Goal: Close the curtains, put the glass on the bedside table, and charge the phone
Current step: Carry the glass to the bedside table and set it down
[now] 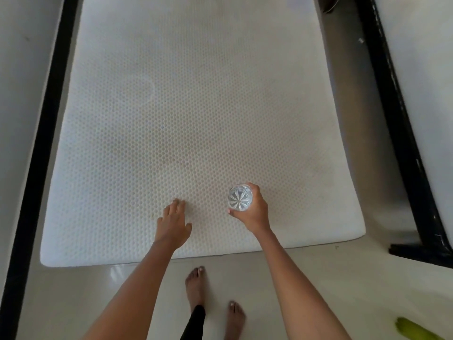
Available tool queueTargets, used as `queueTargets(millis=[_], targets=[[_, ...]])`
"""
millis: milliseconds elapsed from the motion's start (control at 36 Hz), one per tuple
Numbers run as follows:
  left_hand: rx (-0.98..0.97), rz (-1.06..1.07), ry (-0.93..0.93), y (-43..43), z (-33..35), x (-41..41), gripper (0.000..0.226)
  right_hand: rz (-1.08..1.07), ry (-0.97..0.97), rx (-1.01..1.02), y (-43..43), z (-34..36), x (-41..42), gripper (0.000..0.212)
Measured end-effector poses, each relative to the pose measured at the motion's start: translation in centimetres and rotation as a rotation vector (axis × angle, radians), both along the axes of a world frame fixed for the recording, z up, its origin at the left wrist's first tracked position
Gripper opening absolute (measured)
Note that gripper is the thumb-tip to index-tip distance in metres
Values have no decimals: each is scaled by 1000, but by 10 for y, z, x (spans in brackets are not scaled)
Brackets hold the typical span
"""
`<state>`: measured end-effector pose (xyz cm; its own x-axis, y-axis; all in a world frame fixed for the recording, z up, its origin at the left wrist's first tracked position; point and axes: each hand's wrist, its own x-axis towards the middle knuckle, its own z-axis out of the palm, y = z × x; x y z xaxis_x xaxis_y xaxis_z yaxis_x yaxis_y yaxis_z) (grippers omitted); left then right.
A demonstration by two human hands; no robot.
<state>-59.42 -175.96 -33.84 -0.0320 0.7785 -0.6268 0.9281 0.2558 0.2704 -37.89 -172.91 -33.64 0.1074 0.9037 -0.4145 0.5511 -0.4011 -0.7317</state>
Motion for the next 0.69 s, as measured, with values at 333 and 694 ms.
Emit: queueTargets(millis=[333, 694], targets=[[-120, -36, 25, 14, 19, 4, 68, -14, -67, -5, 7, 40, 12, 83], [-127, -114, -1, 47, 117, 59, 62, -81, -93, 130, 30, 186, 75, 85]])
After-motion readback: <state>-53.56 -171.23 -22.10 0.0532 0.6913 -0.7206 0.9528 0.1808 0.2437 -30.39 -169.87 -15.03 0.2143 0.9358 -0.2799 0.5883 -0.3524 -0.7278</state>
